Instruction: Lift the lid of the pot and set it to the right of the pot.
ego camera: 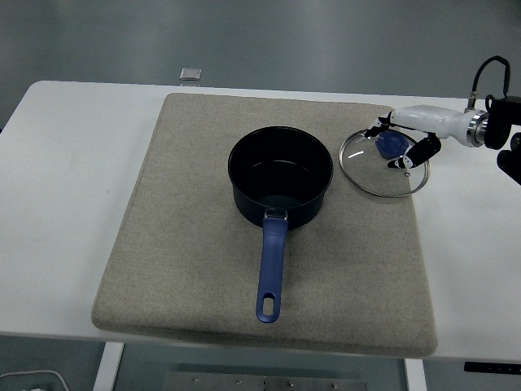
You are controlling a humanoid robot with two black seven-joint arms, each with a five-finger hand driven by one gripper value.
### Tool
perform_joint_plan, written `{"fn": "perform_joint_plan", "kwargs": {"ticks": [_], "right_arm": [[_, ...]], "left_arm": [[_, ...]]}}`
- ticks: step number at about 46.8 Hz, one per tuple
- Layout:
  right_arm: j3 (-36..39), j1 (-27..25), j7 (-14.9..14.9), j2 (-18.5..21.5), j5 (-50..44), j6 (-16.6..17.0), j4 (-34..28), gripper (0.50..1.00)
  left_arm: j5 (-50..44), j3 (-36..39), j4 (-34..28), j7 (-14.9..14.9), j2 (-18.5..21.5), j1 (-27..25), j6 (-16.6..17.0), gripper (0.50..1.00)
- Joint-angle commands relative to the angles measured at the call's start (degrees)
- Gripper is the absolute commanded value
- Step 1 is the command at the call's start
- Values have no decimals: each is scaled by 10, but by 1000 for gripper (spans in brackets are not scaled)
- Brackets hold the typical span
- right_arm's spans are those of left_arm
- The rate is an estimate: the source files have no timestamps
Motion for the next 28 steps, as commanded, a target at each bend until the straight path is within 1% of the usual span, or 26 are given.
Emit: {"fn": "perform_joint_plan", "kwargs": {"ticks": [1, 9, 14, 20, 28], "right_arm": [[-1, 3, 0, -1, -3, 0, -1, 809], [-11, 7, 0, -13, -4, 0, 0, 811], [-13, 24, 0, -16, -4, 3, 0, 811], [-14, 29, 0, -26, -5, 5, 6, 813], [-17, 65, 0, -29, -5, 17, 13, 813]], "left_arm": [[0, 0, 0, 0, 0, 0, 0, 1000], [0, 0, 0, 0, 0, -1, 0, 1000], [0, 0, 0, 0, 0, -1, 0, 1000], [1, -1, 0, 0, 0, 0, 0, 1000], [0, 0, 0, 0, 0, -1, 0, 1000]]}}
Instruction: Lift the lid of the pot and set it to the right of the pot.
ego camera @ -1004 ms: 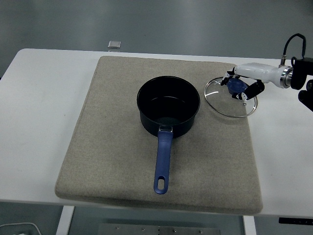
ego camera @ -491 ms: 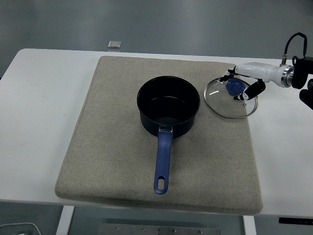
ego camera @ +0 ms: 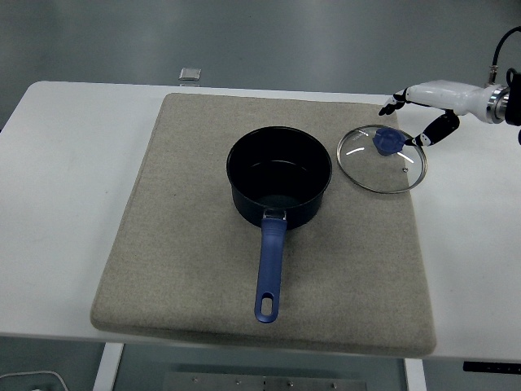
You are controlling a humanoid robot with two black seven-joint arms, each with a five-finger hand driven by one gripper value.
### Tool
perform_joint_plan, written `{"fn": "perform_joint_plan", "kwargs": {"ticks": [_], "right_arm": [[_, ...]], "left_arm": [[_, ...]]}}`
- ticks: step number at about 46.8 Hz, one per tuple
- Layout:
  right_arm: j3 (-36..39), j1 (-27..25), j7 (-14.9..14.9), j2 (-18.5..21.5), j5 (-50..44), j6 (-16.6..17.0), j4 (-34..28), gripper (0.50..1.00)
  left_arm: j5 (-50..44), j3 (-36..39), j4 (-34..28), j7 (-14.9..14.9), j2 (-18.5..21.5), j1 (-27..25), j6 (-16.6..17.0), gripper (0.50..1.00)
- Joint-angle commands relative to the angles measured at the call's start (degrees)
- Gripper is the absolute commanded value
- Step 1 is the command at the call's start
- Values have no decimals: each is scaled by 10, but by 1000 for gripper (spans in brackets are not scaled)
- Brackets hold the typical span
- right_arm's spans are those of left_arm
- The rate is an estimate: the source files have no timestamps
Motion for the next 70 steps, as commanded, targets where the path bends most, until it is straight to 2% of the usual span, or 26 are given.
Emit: {"fn": "perform_joint_plan", "kwargs": {"ticks": [1, 9, 15, 19, 25, 30, 43, 49, 60, 70], "right_arm": [[-2, 14, 0, -1, 0, 7, 4, 815], [2, 42, 0, 2, 1, 7, 26, 815], [17, 67, 0, 1, 14, 5, 68, 817], [52, 74, 0, 0, 36, 2, 87, 844], [136, 72, 0, 1, 109, -3, 81, 891], [183, 72, 0, 3, 186, -13, 71, 891], [170, 58, 0, 5, 456, 1, 30, 897], [168, 41, -40, 8, 529, 5, 29, 897], [169, 6, -77, 11, 630, 9, 32, 897], [157, -7, -171, 23, 748, 16, 35, 897]], "left_arm": [[0, -1, 0, 0, 0, 0, 0, 1000], [0, 0, 0, 0, 0, 0, 0, 1000], [0, 0, 0, 0, 0, -1, 0, 1000], [0, 0, 0, 0, 0, -1, 0, 1000], [0, -1, 0, 0, 0, 0, 0, 1000], [0, 0, 0, 0, 0, -1, 0, 1000], [0, 0, 0, 0, 0, 0, 0, 1000], [0, 0, 0, 0, 0, 0, 0, 1000], [0, 0, 0, 0, 0, 0, 0, 1000], [0, 0, 0, 0, 0, 0, 0, 1000]]}}
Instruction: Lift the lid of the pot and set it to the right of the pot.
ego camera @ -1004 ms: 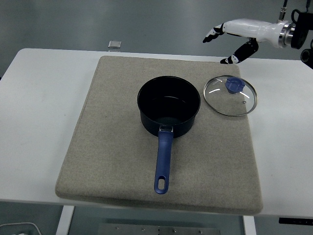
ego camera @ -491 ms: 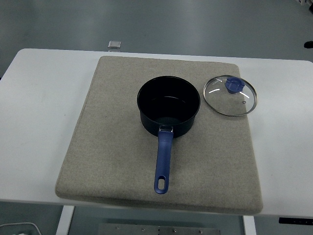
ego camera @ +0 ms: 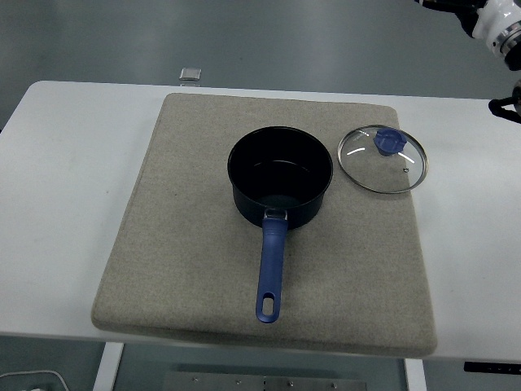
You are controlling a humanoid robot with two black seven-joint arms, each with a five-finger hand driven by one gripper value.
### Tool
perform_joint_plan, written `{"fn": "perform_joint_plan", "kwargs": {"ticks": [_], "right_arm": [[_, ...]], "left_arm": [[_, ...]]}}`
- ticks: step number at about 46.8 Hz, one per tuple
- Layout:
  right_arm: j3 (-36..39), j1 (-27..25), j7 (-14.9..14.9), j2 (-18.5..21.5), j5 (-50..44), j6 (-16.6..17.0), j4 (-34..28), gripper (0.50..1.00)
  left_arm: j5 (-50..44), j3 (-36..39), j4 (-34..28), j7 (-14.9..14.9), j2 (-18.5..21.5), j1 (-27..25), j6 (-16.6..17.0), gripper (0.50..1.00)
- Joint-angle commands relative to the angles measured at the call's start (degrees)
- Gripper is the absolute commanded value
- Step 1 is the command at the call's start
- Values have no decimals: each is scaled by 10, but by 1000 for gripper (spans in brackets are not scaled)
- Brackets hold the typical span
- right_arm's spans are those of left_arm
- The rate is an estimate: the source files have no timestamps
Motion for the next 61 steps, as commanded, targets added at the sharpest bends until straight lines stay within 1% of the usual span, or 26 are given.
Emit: {"fn": "perform_joint_plan", "kwargs": {"ticks": [1, 4, 5, 11, 14, 20, 23, 27, 29, 36, 49, 55, 61], "right_arm": [[-3, -5, -39, 11, 53, 0, 2, 897], [-4, -12, -68, 16, 90, 0, 3, 899], [-5, -14, -73, 16, 97, 1, 3, 897], [-4, -22, -75, 17, 123, 6, 3, 899], [1, -23, -75, 17, 132, 25, 3, 899], [4, -24, -74, 16, 192, 61, 4, 901], [4, -25, -71, 14, 204, 83, 4, 903], [2, -39, -61, 17, 200, 119, 2, 903], [1, -47, -54, 18, 198, 127, 1, 903], [2, -64, -47, 18, 195, 131, -2, 903], [13, -73, -11, 25, 205, 130, -6, 903], [29, -73, -8, 27, 206, 127, -6, 903], [52, -77, -8, 30, 206, 110, -8, 903]], "left_arm": [[0, 0, 0, 0, 0, -1, 0, 1000], [0, 0, 0, 0, 0, -1, 0, 1000], [0, 0, 0, 0, 0, 0, 0, 1000], [0, 0, 0, 0, 0, 0, 0, 1000], [0, 0, 0, 0, 0, 0, 0, 1000], [0, 0, 0, 0, 0, 0, 0, 1000], [0, 0, 0, 0, 0, -1, 0, 1000], [0, -1, 0, 0, 0, -1, 0, 1000], [0, 0, 0, 0, 0, -1, 0, 1000], [0, 0, 0, 0, 0, 0, 0, 1000], [0, 0, 0, 0, 0, 0, 0, 1000], [0, -1, 0, 0, 0, 0, 0, 1000], [0, 0, 0, 0, 0, 0, 0, 1000]]}}
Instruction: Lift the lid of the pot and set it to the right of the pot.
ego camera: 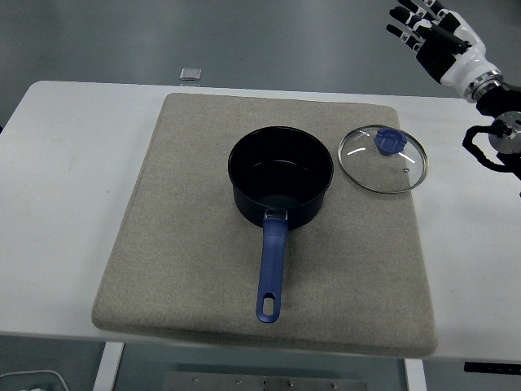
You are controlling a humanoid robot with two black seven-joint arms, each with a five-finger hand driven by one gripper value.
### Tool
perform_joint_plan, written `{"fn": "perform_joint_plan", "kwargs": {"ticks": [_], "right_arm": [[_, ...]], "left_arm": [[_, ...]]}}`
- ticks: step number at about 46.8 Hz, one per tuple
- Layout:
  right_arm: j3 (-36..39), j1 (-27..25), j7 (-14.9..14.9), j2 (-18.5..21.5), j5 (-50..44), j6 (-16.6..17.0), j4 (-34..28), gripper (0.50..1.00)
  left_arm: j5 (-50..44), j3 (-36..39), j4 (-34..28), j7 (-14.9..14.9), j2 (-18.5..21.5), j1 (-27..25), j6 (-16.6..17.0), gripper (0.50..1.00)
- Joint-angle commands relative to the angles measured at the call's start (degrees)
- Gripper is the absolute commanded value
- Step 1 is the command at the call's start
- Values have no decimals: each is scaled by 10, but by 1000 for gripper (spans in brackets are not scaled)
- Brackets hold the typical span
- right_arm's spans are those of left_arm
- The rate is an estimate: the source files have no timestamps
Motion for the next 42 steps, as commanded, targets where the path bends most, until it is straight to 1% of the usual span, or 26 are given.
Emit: {"fn": "perform_joint_plan", "kwargs": {"ticks": [1, 7, 10, 16, 22, 27, 42], "right_arm": [[6, -7, -1, 1, -1, -14, 1, 903], [6, -19, -3, 4, -3, -47, -2, 903], [7, -24, -3, 12, -2, -57, -7, 903], [13, -24, -3, 13, 0, -72, -10, 903], [16, -25, -3, 13, 3, -74, -12, 903], [16, -25, -3, 13, 9, -84, -13, 903], [13, -32, -1, 14, -2, -84, -15, 905]], "left_arm": [[0, 0, 0, 0, 0, -1, 0, 1000], [0, 0, 0, 0, 0, 0, 0, 1000], [0, 0, 0, 0, 0, 0, 0, 1000], [0, 0, 0, 0, 0, 0, 0, 1000], [0, 0, 0, 0, 0, -1, 0, 1000], [0, 0, 0, 0, 0, 0, 0, 1000], [0, 0, 0, 0, 0, -1, 0, 1000]]}}
